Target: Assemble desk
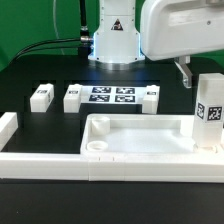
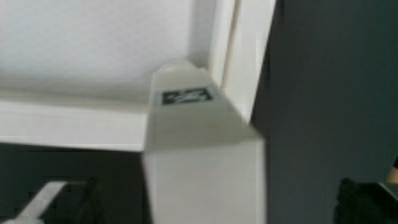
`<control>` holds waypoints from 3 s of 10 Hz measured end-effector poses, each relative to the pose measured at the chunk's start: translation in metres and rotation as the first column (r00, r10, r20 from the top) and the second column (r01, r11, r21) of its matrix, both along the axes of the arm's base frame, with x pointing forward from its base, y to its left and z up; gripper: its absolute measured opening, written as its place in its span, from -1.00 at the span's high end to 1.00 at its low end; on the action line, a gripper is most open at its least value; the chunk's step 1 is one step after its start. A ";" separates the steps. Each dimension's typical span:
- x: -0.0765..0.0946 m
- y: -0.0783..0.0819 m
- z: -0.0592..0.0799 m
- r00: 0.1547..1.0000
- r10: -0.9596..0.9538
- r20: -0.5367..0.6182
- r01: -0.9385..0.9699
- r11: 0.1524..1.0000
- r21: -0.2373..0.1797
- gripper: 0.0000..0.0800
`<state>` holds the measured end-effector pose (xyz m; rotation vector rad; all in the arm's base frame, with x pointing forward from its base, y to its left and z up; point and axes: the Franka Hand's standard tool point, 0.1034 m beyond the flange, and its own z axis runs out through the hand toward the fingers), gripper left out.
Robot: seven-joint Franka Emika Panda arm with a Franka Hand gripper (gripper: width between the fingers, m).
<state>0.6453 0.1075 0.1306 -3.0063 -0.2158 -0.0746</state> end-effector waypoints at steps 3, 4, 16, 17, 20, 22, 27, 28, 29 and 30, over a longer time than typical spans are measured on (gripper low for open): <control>-0.002 0.001 -0.003 0.999 0.043 -0.004 -0.043 0.999 -0.001 -0.61; -0.002 0.001 -0.003 0.999 0.042 -0.004 -0.042 0.999 -0.001 -0.20; -0.009 -0.001 -0.005 0.728 -0.679 -0.091 0.684 0.729 0.032 0.27; -0.009 0.000 -0.005 0.653 -0.750 -0.106 0.756 0.654 0.024 0.27; -0.009 0.003 -0.005 0.406 -0.902 -0.145 0.912 0.411 -0.007 0.27; -0.009 0.004 -0.005 0.352 -0.923 -0.155 0.934 0.358 -0.011 0.27; -0.008 0.007 -0.003 0.609 -0.785 -0.112 0.791 0.612 0.015 -0.61; -0.008 0.007 -0.003 0.650 -0.753 -0.105 0.758 0.652 0.018 -0.62; -0.008 0.007 -0.003 0.719 -0.689 -0.090 0.693 0.721 0.023 -0.62; -0.008 0.007 -0.003 0.782 -0.619 -0.075 0.622 0.782 0.027 -0.62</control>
Offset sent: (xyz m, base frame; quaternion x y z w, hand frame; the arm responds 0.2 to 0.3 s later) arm 0.0000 0.0000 0.0000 0.0000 0.0000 0.0000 1.0000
